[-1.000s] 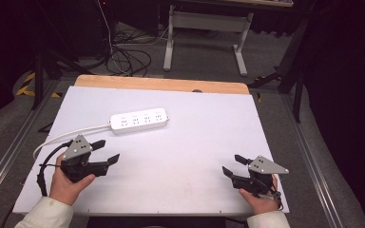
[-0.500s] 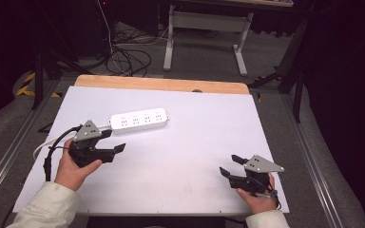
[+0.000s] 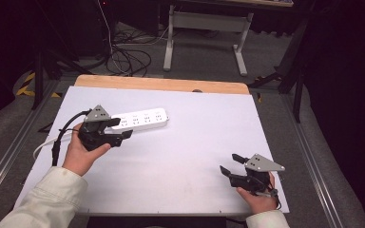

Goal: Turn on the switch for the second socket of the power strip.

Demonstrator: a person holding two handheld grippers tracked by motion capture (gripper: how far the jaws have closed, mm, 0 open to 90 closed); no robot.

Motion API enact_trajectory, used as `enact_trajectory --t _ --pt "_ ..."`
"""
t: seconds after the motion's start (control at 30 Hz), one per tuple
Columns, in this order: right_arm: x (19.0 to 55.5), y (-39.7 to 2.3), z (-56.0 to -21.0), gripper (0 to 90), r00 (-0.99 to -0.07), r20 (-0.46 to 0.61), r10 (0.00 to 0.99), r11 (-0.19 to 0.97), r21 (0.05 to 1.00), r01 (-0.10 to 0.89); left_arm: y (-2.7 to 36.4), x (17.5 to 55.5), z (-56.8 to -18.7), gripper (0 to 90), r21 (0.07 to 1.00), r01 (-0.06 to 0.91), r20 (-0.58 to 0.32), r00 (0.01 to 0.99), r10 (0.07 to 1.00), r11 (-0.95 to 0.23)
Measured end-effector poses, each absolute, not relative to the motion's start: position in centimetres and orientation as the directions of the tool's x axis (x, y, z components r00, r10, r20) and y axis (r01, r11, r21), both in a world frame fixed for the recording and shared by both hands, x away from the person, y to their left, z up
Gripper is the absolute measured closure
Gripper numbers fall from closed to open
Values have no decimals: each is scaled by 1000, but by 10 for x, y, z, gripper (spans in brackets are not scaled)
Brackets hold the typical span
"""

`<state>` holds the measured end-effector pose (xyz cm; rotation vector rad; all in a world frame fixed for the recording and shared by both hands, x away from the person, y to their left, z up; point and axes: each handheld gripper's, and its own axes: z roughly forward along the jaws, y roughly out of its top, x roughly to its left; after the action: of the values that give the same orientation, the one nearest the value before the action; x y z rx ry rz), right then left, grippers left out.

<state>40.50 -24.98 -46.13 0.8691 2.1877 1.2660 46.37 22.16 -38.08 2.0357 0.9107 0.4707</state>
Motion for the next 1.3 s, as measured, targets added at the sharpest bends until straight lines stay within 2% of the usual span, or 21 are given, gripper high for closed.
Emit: enact_trajectory --t 0.4,0.93,1.3 --pt "396 -255 -463 355 -678 -72 732 371 876 308 208 500 -371 491 799 439 13 671 741 -411" --pt "384 -262 -464 355 -657 -74 750 363 876 317 203 536 -381 572 804 479 -33 629 777 -353" --pt "383 -263 -464 355 -660 -74 748 364 877 314 208 553 -391 790 807 523 -84 560 825 -273"
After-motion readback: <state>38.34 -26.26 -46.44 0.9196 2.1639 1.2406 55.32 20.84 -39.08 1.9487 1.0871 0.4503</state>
